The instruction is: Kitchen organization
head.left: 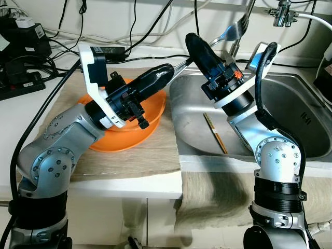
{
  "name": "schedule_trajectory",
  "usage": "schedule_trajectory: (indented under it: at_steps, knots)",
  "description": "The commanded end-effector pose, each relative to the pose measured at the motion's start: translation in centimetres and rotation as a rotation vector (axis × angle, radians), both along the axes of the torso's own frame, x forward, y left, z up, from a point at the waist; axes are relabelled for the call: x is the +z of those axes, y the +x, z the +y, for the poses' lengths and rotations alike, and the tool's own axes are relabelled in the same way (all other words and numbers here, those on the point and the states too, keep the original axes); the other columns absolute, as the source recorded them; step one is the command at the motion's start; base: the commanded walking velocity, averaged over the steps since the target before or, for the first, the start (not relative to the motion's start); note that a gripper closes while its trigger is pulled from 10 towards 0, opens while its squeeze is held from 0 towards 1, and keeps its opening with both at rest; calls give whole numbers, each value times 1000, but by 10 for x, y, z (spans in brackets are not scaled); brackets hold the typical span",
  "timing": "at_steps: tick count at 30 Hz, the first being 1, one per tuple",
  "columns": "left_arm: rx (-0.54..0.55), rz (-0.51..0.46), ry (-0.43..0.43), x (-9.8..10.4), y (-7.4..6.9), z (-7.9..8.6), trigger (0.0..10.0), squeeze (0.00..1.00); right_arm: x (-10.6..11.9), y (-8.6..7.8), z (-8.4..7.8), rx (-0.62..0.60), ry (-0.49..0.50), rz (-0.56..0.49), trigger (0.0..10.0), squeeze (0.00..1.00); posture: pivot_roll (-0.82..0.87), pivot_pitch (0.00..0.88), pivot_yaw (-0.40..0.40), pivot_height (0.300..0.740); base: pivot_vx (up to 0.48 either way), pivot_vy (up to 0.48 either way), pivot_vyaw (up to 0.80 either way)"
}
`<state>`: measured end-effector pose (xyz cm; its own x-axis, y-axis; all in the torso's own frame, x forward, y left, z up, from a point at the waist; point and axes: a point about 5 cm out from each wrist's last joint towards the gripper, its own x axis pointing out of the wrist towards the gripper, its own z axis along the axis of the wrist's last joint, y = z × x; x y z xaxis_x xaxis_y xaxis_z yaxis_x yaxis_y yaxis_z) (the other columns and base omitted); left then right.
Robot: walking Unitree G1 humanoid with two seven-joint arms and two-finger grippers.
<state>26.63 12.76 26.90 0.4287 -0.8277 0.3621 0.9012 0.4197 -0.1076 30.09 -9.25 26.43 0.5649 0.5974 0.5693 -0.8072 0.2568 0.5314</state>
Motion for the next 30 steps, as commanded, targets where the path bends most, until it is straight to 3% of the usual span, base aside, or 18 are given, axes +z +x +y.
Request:
schedule_trajectory:
  at_steps: [1, 30]
  knots:
    - [-30, -10, -5, 5, -3, -3, 0, 0, 8, -1, -2, -1, 25, -32, 0, 0, -21, 0, -24, 740, 0, 0, 0]
    - [-8, -10, -38, 8, 2, -1, 0, 0, 16, -3, -3, 27, 96, -64, 0, 0, -16, 0, -22, 740, 0, 0, 0]
